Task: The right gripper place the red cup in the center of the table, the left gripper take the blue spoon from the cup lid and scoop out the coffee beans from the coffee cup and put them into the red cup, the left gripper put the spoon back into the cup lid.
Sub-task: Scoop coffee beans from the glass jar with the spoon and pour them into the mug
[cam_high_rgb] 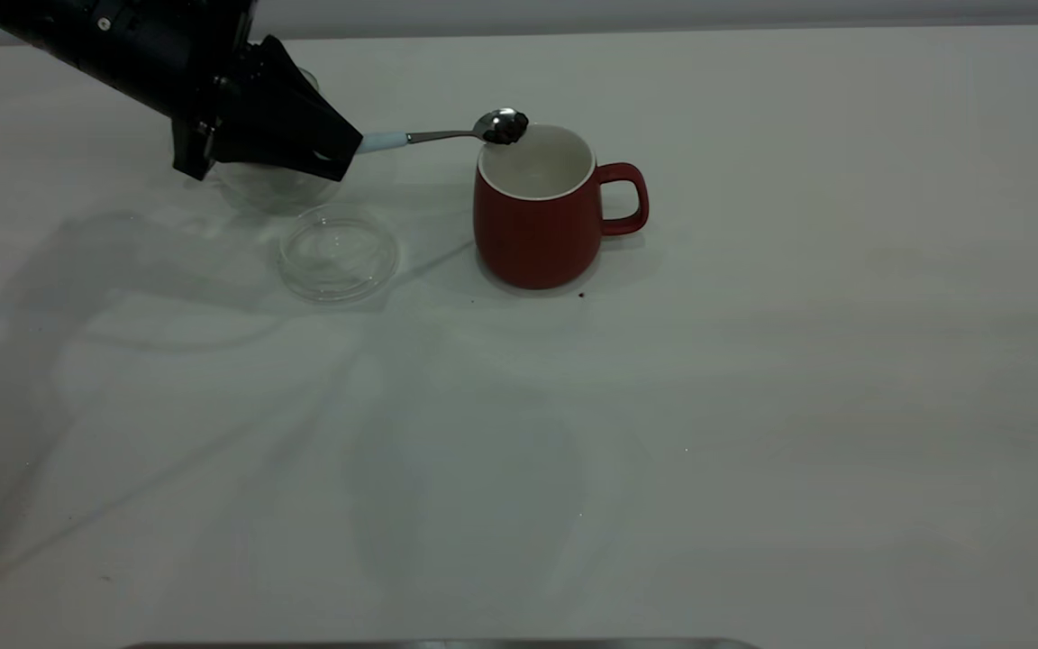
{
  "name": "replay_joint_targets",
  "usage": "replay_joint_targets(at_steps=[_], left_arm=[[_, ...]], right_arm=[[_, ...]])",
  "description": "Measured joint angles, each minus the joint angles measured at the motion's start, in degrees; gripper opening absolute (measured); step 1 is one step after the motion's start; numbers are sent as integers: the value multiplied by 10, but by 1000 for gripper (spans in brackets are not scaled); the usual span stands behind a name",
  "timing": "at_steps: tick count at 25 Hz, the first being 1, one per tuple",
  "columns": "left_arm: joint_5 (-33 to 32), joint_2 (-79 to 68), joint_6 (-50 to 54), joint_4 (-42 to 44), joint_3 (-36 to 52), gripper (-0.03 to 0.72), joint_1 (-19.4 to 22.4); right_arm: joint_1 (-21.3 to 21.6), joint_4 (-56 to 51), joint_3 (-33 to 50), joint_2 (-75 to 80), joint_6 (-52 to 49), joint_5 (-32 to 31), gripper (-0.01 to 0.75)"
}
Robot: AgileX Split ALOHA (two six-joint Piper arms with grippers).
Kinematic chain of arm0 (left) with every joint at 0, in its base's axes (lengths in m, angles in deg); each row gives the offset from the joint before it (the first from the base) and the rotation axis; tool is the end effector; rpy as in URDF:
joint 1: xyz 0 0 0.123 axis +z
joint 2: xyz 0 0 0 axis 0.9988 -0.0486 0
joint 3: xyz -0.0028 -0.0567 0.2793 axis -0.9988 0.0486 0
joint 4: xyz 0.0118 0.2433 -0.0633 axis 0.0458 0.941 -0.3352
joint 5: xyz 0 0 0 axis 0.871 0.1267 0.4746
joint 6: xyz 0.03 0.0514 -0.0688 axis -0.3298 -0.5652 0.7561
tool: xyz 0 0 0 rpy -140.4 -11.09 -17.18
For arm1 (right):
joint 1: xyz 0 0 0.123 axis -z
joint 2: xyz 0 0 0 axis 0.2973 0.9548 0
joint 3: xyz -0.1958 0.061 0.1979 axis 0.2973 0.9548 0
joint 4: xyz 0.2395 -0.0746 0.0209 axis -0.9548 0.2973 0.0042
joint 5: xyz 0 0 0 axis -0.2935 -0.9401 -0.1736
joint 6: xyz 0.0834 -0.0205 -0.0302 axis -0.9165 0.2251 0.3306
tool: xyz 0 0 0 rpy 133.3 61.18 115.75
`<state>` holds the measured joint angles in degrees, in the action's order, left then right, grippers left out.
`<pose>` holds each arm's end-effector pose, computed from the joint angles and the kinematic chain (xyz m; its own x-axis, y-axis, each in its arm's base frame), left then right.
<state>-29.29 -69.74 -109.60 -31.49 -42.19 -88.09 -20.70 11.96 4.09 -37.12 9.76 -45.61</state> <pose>0.4240 -0.0797 0.0504 -0.9855 0.1385 -0.0981 0.1608 0.5774 -0.8005 -0.0069 -0.0033 0.2627 -0.5320 -0.0206 -0.8465 -0.0273 0.9996 -0.0072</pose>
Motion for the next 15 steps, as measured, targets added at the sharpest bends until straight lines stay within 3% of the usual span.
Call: replay_joint_targets(at_steps=[15], left_arm=[[0,0,-52,0,0,126,-12]], right_arm=[[0,0,0,0,0,0,573]])
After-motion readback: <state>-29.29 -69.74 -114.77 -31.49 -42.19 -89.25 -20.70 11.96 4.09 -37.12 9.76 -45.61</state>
